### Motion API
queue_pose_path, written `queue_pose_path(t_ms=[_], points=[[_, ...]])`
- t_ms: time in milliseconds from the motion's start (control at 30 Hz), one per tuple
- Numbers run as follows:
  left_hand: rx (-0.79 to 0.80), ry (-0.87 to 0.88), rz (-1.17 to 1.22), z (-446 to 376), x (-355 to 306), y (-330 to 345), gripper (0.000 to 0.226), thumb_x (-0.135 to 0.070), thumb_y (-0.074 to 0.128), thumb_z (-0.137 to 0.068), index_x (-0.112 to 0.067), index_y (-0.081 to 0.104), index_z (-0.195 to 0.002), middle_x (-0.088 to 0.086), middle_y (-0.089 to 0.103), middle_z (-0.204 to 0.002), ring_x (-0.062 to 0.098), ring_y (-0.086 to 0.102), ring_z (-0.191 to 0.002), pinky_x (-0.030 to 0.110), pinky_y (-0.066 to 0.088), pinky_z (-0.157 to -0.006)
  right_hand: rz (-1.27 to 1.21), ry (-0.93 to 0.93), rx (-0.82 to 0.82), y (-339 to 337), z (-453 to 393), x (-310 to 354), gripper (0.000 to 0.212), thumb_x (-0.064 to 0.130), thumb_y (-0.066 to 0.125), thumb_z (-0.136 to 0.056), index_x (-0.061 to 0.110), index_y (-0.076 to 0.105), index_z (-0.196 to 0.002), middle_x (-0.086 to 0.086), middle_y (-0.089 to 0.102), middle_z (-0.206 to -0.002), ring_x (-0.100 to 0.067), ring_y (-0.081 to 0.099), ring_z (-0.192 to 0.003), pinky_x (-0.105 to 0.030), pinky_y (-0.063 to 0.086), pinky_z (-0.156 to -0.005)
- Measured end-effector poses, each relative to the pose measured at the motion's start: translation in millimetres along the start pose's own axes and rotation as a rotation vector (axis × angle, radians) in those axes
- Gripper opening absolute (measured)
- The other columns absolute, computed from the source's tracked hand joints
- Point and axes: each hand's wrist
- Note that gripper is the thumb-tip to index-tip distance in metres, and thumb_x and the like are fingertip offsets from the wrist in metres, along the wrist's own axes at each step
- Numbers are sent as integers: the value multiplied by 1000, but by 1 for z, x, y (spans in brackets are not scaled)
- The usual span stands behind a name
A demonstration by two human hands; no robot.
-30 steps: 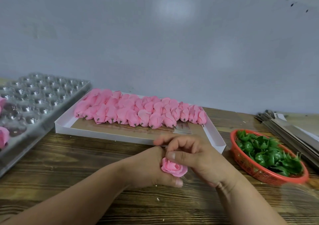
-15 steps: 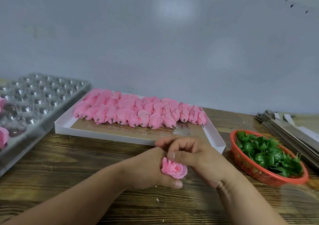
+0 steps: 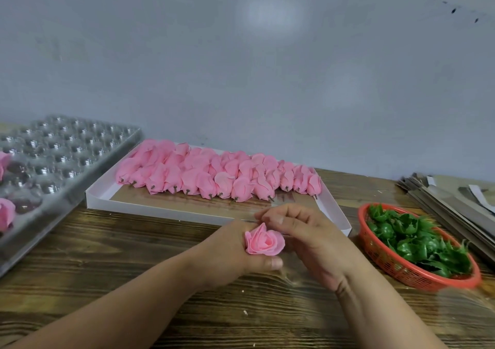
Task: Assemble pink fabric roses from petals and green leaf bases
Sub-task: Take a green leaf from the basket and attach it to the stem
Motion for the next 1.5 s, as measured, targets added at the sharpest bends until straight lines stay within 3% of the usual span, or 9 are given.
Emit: queue_pose_path(t_ms=[233,400,500,600,767,900,1033,1300,1500], points=[[-28,15,-23,1,-8,1,43,-11,70,-85,-47,60,-64,-27,58,-64,-10,53,-62,2,38,-60,4,19,-124,8,-2,-7,14,20,68,-73,8,64,-67,-15,67,-78,-22,60,-68,-34,46,-61],[-202,-15,39,-1,-1,-1,6,-13,71,-85,-14,72,-91,3,72,-86,12,63,-77,26,49,-74,263,-100,-236,6,1,1,30,35,69,-71,8,57,-65,-8,52,-62,-15,46,-62,-28,41,-64],[-239,-40,68,-1,0,0,12,-11,71,-84,-11,73,-96,7,73,-94,21,67,-92,27,51,-84,255,-75,-202,8,1,-1,21,19,64,-80,10,58,-62,-3,52,-57,-7,45,-55,-18,40,-56],[-248,-33,80,-2,2,1,12,-8,71,-83,-18,75,-89,0,75,-89,10,69,-86,17,52,-74,210,-47,-230,12,-2,-4,27,8,54,-87,9,56,-60,-3,52,-55,-9,45,-53,-20,39,-55],[-224,-35,196,-3,0,1,17,-9,68,-86,-21,74,-97,2,74,-95,12,68,-89,16,52,-77,439,-369,-256,10,4,5,12,16,69,-71,8,60,-70,-4,60,-77,-16,53,-76,-31,42,-71],[-131,-81,265,-2,-4,-2,31,-2,65,-85,-24,61,-64,-14,58,-62,-1,52,-60,12,44,-56,648,-499,-39,15,11,5,28,4,75,-64,21,68,-85,8,57,-118,10,47,-112,-5,34,-89],[-109,-121,268,-3,-8,2,15,-13,63,-69,-26,58,-64,-8,48,-62,9,44,-63,19,40,-54,708,-635,-92,20,9,0,28,-16,69,-69,10,69,-77,4,58,-116,14,46,-110,1,32,-86],[-135,-193,367,1,-14,5,9,-8,60,-58,-16,58,-62,12,39,-68,25,35,-71,37,33,-66,741,-673,-143,21,8,-3,21,-10,72,-68,7,67,-79,5,59,-114,9,47,-111,-2,31,-88],[-108,-179,325,-1,-6,4,23,6,58,-83,-14,66,-76,14,48,-78,25,40,-75,37,35,-68,683,-639,-100,27,10,-2,9,1,68,-69,6,70,-75,5,60,-112,4,52,-107,-4,37,-84]])
Point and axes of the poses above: each hand's wrist, its own z-axis away from the middle knuckle, its own y-axis out of the palm, x = y × z
